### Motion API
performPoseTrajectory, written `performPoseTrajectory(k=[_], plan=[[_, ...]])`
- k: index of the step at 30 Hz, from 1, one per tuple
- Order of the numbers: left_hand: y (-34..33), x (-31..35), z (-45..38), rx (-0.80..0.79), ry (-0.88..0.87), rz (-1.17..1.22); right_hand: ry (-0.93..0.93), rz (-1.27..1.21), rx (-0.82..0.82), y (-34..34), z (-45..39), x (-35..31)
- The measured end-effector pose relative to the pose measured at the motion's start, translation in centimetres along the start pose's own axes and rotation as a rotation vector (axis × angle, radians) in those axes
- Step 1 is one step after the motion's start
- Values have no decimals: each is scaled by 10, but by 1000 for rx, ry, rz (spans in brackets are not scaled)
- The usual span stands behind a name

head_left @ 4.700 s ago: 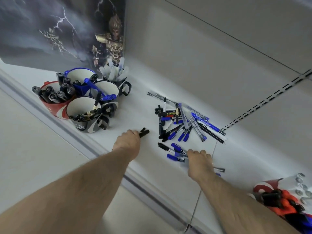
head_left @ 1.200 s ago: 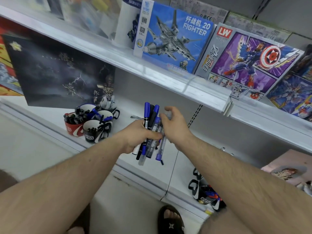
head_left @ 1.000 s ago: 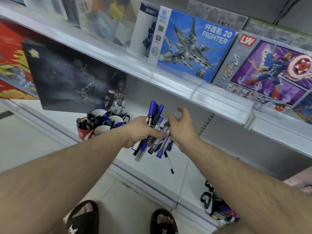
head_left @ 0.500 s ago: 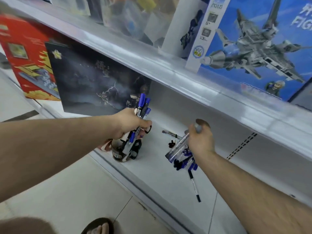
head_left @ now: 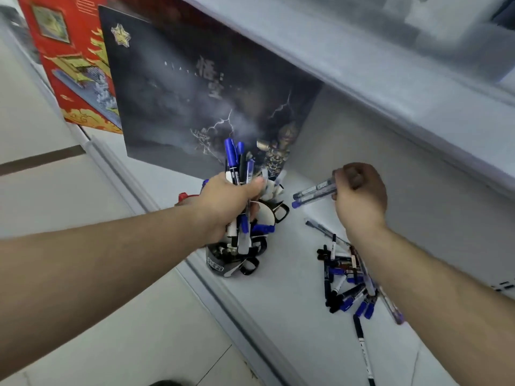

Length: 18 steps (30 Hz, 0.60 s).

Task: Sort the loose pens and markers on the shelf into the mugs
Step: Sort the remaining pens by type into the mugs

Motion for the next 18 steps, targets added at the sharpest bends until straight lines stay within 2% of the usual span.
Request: performPoseTrajectory(k=[6,10,18], plan=[[5,-20,1,16,45,217,104,13,-23,-56,-22,-4],[9,-40,7,52,117,347,147,111,-71,-90,-28,13],[18,-51,18,67,169,420,161,171,-222,-134,-27,42]])
Point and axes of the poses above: each hand's wrist, its own z-axis away from the middle knuckle, its own y-axis out of the back of the hand, x = y × z, the point moved 6 cm from there along -z, towards the middle knuckle, and after that the axes turned 2 degrees about x, right-handed, at the moved point
